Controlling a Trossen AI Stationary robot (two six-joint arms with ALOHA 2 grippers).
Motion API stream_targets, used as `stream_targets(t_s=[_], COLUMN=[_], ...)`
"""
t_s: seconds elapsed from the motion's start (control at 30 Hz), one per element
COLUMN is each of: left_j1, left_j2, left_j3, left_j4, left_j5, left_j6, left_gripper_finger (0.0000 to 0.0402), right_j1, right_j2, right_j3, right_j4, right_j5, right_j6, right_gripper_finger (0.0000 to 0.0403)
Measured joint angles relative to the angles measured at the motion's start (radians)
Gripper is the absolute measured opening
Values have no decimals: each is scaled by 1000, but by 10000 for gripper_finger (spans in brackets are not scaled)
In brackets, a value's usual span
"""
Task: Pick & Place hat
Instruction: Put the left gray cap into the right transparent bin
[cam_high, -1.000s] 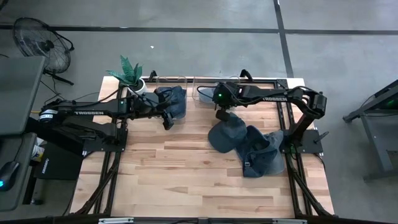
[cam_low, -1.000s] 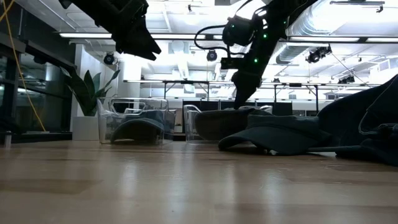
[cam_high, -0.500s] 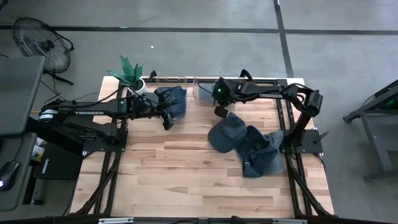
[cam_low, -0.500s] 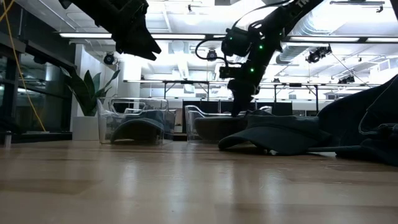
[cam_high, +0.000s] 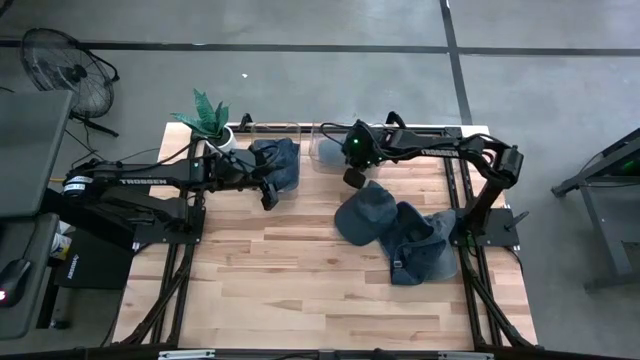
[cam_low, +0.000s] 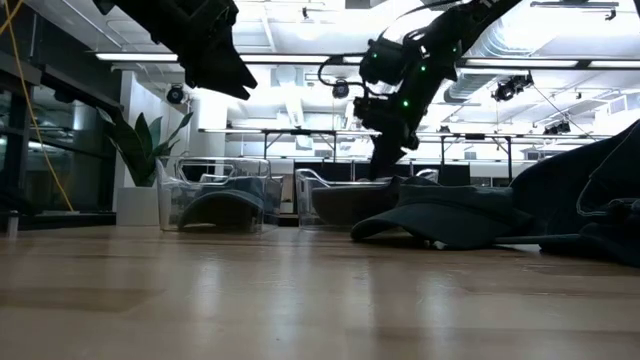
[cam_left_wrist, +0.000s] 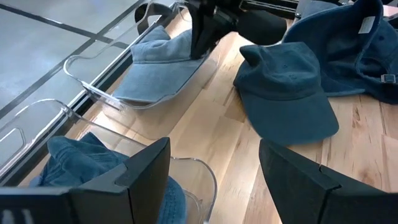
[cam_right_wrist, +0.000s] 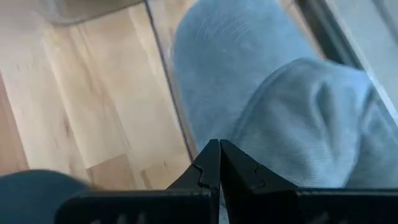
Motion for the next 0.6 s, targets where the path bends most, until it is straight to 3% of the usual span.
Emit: stream_targets(t_s=[0.17, 0.3, 0.6], left_j1=[0, 0, 0], left_j2=[0, 0, 0], left_j3=[0, 0, 0], left_j4=[2, 7, 7], left_j5=[6, 5, 5], left_j6=[-1, -1, 0], left_gripper_finger=[241, 241, 241], right_j1=[0, -13, -88], right_j2=[-38, -47, -23], right_j3=[0, 0, 0], right_j4=[15, 36, 24], right_j5=[34, 129, 13], right_j6=[1, 49, 275], right_gripper_finger=[0, 0, 0])
